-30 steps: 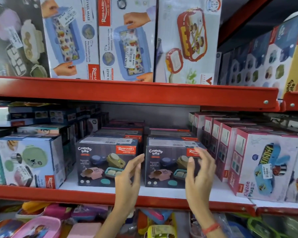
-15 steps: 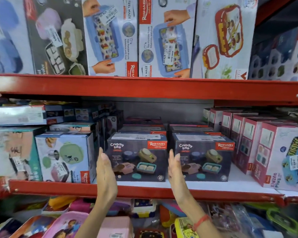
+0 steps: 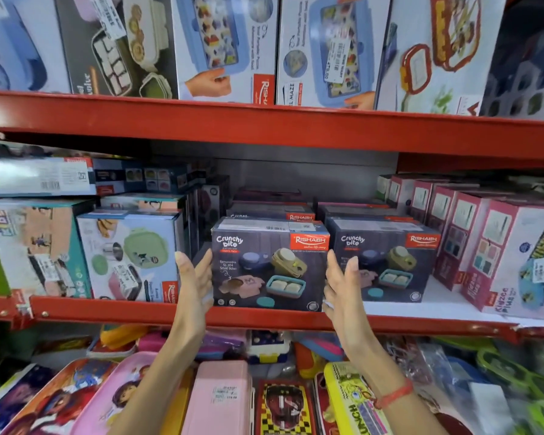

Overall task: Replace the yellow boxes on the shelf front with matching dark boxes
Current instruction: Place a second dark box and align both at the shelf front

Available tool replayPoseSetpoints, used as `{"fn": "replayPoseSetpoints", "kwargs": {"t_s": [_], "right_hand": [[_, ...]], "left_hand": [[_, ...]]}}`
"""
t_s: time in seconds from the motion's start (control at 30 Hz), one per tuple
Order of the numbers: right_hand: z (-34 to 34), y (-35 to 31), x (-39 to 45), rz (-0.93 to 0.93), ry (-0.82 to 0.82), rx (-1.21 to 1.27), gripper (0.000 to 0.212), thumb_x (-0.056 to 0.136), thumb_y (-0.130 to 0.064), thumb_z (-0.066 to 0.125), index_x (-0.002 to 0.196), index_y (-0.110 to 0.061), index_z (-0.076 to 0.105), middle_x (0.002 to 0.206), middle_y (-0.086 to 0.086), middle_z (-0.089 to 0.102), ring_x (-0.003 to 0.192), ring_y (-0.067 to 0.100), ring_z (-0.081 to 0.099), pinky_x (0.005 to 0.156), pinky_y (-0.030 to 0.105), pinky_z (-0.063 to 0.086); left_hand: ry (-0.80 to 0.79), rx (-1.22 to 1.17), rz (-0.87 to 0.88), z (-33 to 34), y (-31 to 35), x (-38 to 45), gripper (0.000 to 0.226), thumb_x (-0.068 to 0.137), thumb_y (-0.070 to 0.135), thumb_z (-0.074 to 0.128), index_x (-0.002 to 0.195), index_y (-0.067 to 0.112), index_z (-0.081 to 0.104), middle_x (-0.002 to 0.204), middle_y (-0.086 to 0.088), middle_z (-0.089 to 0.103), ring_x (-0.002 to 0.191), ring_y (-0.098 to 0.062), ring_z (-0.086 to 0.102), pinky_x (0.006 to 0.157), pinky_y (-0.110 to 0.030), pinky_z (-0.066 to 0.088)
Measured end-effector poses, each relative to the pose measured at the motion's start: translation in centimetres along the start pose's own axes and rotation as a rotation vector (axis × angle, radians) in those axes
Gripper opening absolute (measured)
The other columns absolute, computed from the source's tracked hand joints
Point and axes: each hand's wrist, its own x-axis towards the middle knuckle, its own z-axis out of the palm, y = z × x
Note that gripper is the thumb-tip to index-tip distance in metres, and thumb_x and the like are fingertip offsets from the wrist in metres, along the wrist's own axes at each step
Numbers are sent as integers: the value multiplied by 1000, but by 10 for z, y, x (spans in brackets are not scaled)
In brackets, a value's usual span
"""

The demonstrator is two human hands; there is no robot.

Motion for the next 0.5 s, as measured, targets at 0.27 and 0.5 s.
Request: {"fn": "replayPoseSetpoints", "kwargs": {"t_s": [0.27,0.5], "right_hand": [[-11,23,-5,-75,-71,-199,119,43,-100,29,147,-45,11,160,-12,14,147,14,18,121,47,15],[-24,35,2,-139,-64,-304,73,76,-78,24,144,-53,14,146,-31,15,141,3,22,121,43,19]], "left_hand": [[64,57,24,0,-8,-8,95,72,76,8,143,21,39,151,-7,40,138,-19,38,116,-37,25],[197,56,46,7,-14,-9,86,79,71,13,138,18,46,144,-5,48,130,-16,45,114,-37,29]]}}
